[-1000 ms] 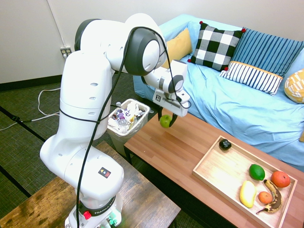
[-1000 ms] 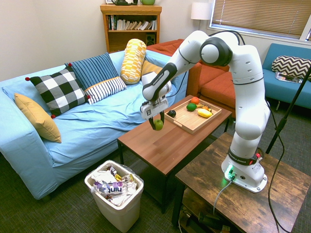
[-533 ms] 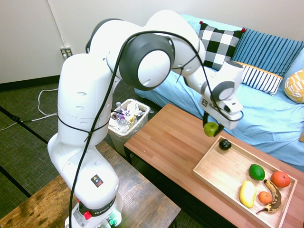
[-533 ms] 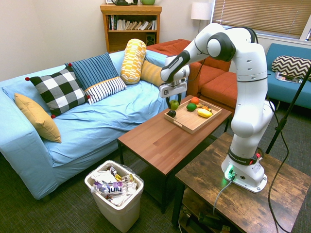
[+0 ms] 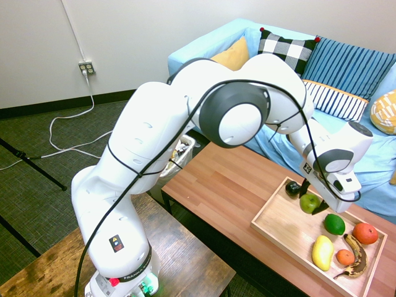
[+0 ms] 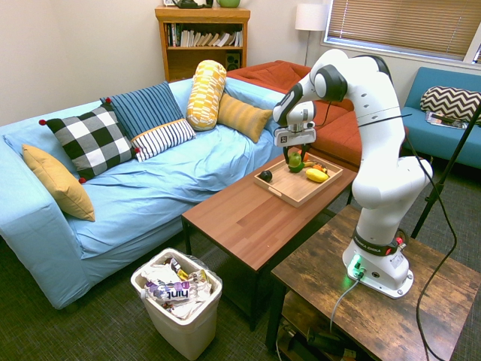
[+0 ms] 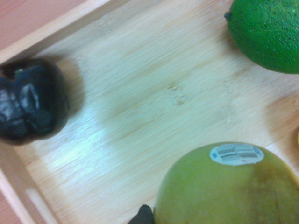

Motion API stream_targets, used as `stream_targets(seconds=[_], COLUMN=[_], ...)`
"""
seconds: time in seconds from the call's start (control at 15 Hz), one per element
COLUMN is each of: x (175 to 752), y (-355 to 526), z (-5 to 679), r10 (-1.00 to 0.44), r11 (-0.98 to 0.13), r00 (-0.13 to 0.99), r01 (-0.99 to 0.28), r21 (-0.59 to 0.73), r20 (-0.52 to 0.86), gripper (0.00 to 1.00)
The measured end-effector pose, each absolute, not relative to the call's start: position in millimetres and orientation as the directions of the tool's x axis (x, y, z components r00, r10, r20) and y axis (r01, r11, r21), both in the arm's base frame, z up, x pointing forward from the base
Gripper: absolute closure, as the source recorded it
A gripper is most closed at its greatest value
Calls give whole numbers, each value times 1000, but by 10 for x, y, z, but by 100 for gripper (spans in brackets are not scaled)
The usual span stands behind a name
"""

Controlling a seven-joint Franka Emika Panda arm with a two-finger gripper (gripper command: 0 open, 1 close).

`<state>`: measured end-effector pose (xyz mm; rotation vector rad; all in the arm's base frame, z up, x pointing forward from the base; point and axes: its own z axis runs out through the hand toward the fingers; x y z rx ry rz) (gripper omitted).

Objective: Put the apple in the tray

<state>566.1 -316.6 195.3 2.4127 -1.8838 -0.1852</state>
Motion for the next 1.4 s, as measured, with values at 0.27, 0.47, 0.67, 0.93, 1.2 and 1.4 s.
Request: stream_targets(seconds=[0.27, 0.47, 0.67, 0.93, 1.2, 1.4], x=[5722, 5705, 5759, 5762, 5757, 5766], y=[-3307, -3388, -3439, -3493, -3513, -3558], z=[1521, 1171, 1124, 1121, 1119, 1176], r10=[-975, -977, -978, -975, -973, -972], r11=[-218, -204, -201, -211, -217, -221], r00=[208, 188, 184, 190, 195, 200], r01=[-961, -959, -959, -956, -956, -957], r21=[167, 196, 199, 202, 199, 188], r20=[-75, -97, -102, -116, -125, -123], gripper=[100, 100, 0, 0, 0, 0])
